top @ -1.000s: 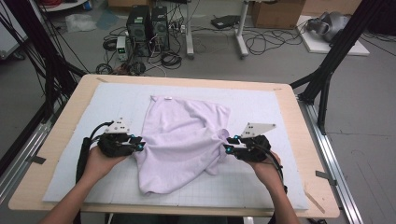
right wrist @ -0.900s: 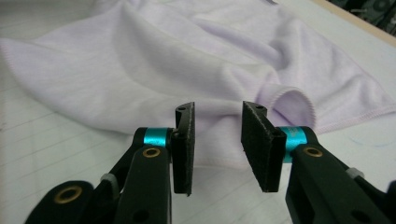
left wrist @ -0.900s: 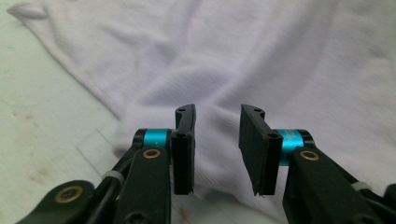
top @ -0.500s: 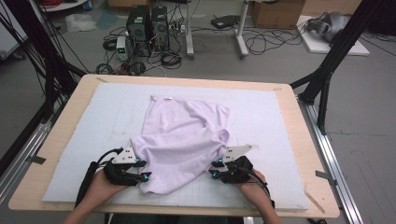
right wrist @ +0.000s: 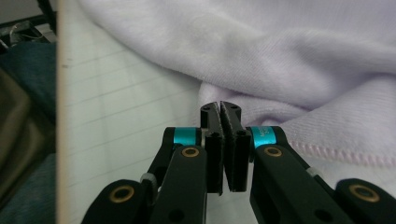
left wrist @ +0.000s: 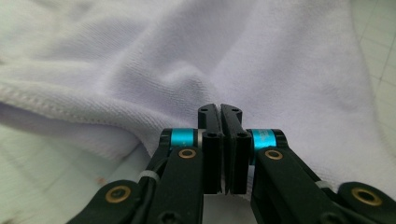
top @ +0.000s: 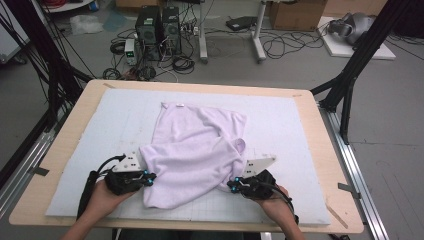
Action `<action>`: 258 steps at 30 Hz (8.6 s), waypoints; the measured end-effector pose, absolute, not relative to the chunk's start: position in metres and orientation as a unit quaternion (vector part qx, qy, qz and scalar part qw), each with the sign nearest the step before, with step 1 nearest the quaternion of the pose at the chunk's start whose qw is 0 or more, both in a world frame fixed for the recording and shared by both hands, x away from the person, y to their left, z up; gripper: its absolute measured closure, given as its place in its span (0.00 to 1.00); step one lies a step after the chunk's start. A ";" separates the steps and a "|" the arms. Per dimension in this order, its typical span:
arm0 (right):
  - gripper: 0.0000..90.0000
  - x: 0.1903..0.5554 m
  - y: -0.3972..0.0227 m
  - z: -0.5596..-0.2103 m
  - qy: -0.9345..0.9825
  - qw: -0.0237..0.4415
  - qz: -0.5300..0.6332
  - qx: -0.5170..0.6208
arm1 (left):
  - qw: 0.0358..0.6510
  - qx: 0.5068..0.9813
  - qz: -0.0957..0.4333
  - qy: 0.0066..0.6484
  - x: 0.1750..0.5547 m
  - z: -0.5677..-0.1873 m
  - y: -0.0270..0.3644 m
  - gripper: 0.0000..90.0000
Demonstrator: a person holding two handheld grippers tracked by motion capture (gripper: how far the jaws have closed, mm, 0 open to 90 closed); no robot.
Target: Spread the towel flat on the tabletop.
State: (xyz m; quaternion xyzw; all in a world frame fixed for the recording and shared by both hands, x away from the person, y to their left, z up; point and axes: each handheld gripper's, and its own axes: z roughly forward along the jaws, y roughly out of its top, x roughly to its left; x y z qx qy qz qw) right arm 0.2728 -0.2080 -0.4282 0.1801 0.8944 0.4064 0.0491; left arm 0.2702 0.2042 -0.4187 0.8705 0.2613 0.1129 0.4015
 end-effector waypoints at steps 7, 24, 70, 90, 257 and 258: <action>0.98 0.235 -0.220 -0.401 0.895 0.030 0.422 0.144 | 0.424 0.858 0.130 0.259 0.255 -0.387 0.226 0.96; 0.64 0.282 -0.189 -0.429 0.906 0.048 0.388 0.162 | 0.379 0.886 0.091 0.252 0.280 -0.433 0.202 0.66; 0.97 0.267 -0.193 -0.438 0.909 0.008 0.390 0.145 | 0.374 0.891 0.102 0.234 0.232 -0.421 0.212 0.93; 0.74 0.271 -0.227 -0.411 0.885 0.056 0.432 0.166 | 0.440 0.859 0.158 0.207 0.247 -0.409 0.220 0.57; 0.99 0.234 -0.243 -0.433 0.916 0.016 0.375 0.146 | 0.390 0.875 0.132 0.255 0.272 -0.440 0.231 0.69; 0.99 0.231 -0.248 -0.430 0.916 0.015 0.374 0.147 | 0.392 0.875 0.131 0.253 0.271 -0.438 0.232 0.69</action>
